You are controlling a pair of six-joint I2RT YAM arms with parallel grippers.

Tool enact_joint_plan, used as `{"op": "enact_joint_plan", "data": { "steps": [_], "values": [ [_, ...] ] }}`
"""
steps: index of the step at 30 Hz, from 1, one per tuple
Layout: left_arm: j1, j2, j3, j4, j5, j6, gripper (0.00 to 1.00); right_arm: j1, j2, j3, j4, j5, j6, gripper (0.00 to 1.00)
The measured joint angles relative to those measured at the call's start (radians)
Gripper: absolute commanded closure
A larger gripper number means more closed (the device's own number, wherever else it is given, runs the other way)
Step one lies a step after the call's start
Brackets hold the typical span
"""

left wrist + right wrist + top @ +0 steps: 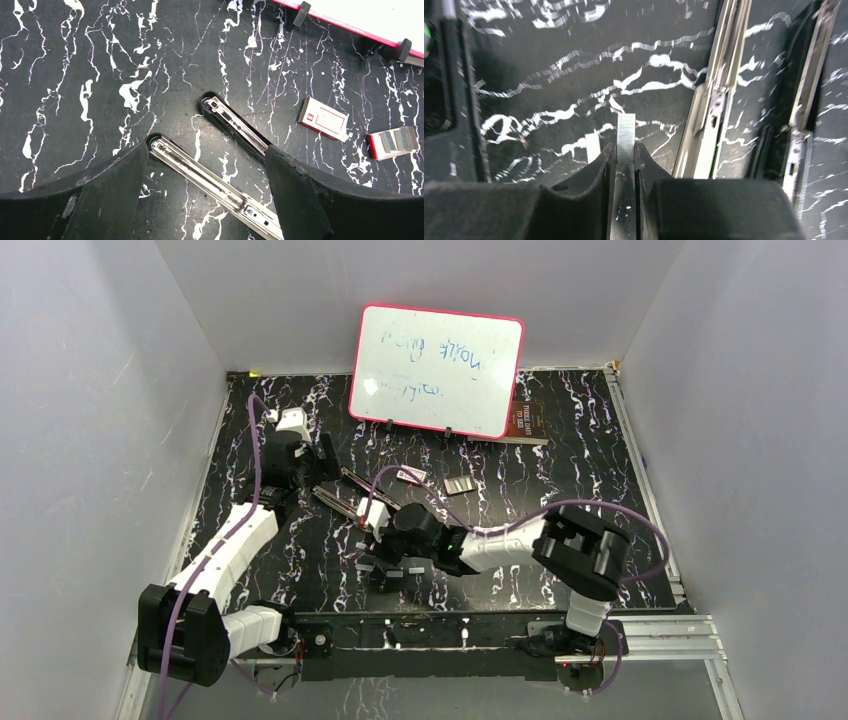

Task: Load the staples into the stapler
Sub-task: Pick up the staple from the center of the board.

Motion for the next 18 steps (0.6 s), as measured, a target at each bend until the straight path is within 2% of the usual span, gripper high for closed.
{"op": "enact_joint_plan", "data": {
  "steps": [1, 2, 9, 18],
  "values": [
    [0.0, 0.0, 0.0, 0.002, 0.003, 0.0, 0.03, 0.0, -0.024, 0.0, 0.001, -0.002, 0.002, 1.0],
    [0.0, 0.0, 0.0, 0.004, 0.005, -0.001, 0.02, 0.0, -0.05, 0.0, 0.003, -0.002, 0.003, 1.0],
    [0.001, 0.0, 0.0, 0.006, 0.01, -0.024, 0.02, -0.008, -0.176, 0.0, -0.038, 0.026, 0.002, 1.0],
    [0.017, 0.083, 0.089, -0.056, 0.005, -0.034, 0.02, -0.086, -0.199, 0.032, -0.272, 0.091, 0.039, 1.0]
  ]
}}
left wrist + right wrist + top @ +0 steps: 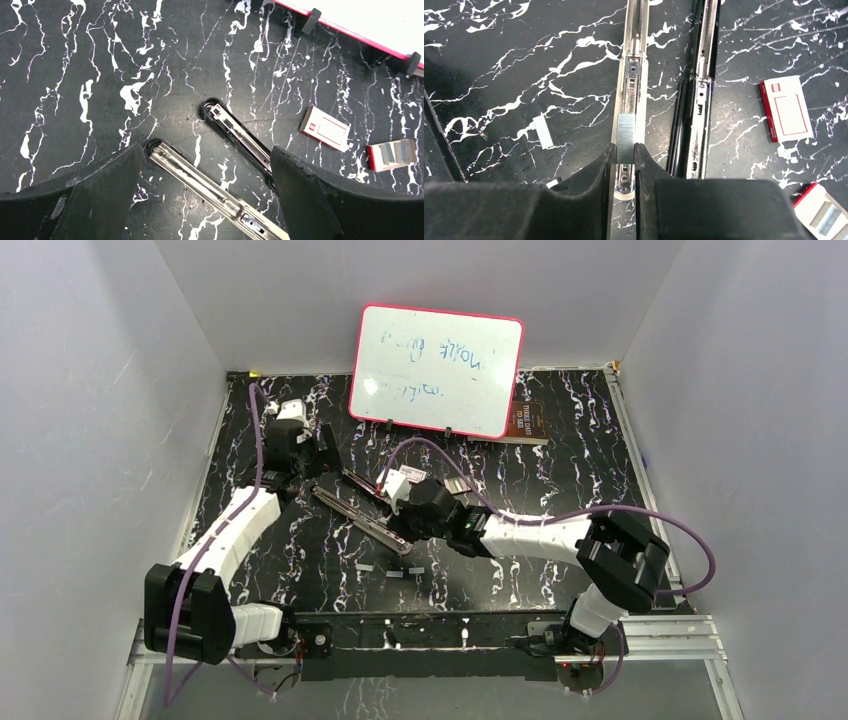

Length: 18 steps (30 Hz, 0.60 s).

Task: Load the staples into the stapler
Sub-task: Pick up the staple from the center of the board, then install the staple into the stapler.

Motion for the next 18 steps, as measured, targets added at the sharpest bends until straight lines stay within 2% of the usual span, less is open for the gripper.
{"op": "enact_joint_plan", "data": {
  "steps": [7, 18],
  "values": [
    [0.013, 0.068, 0.028, -0.034, -0.012, 0.017, 0.03, -0.033, 0.009, 0.068, -0.113, 0.013, 0.057, 1.0],
    [0.019, 0.093, 0.037, -0.051, -0.014, 0.047, 0.03, -0.119, 0.015, 0.088, -0.174, -0.011, 0.08, 1.0]
  ]
}}
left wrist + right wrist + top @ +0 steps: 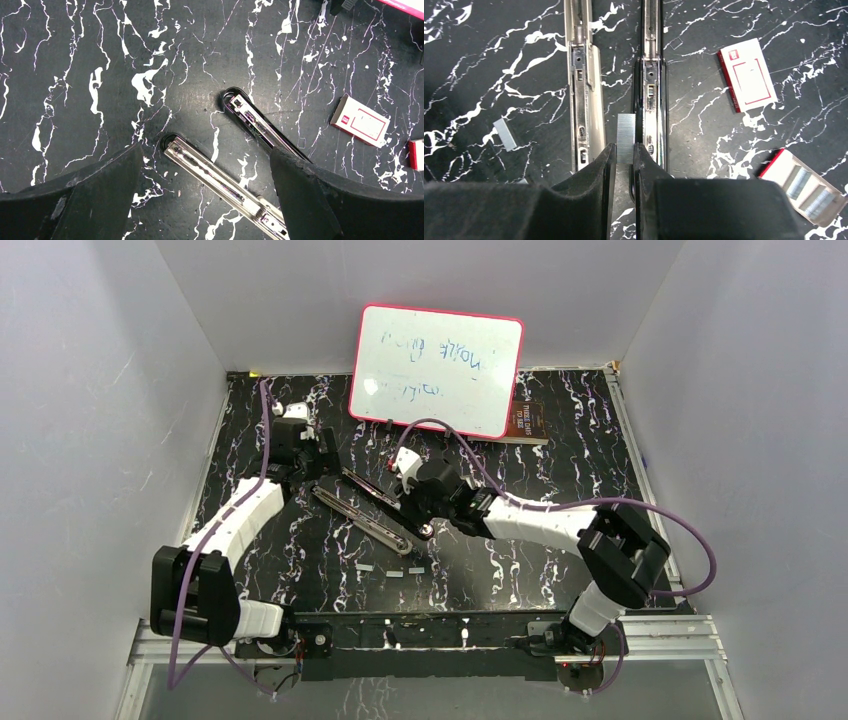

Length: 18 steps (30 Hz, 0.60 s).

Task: Load the staples into the stapler
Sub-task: Install the staple into the stapler.

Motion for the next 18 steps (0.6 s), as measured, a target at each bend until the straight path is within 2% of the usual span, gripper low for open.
{"op": "enact_joint_plan", "data": {
  "steps": [7, 18],
  "values": [
    [-0.011, 0.005, 0.0, -0.025, -0.022, 0.01, 0.03, -0.032, -0.002, 0.049, -0.092, 0.052, 0.062, 1.0],
    [-0.092, 0.032, 0.0, -0.057, -0.103, 0.055, 0.05, -0.01, 0.068, 0.08, -0.036, -0.027, 0.111, 1.0]
  ]
}}
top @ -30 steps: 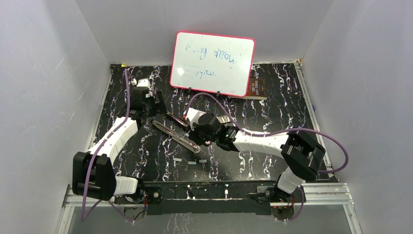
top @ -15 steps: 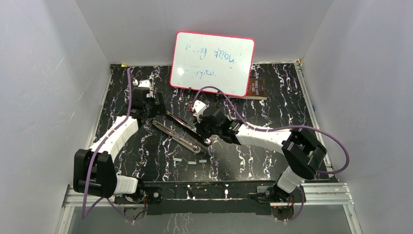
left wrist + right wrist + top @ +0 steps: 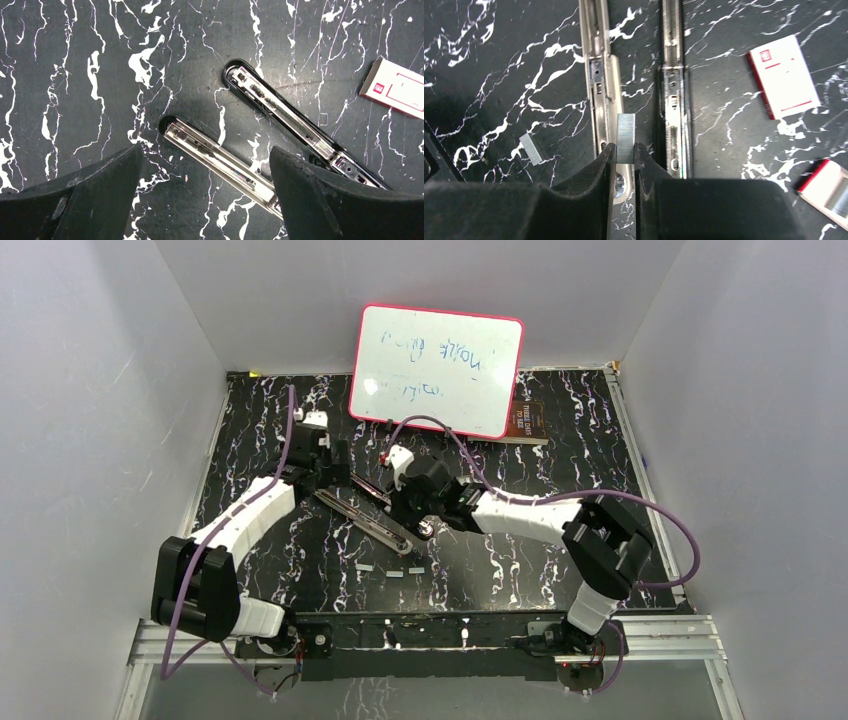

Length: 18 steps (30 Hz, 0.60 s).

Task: Load the staples into the stapler
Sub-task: Install the staple into the stapler.

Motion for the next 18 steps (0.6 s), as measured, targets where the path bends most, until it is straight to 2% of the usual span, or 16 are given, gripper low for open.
{"op": "enact_joint_plan", "data": {
  "steps": [18],
  "values": [
    [-0.065, -0.018, -0.013, -0.008, -0.064, 0.094, 0.06, 0.1, 0.032, -0.006, 0.067, 0.027, -0.069, 1.0]
  ]
}}
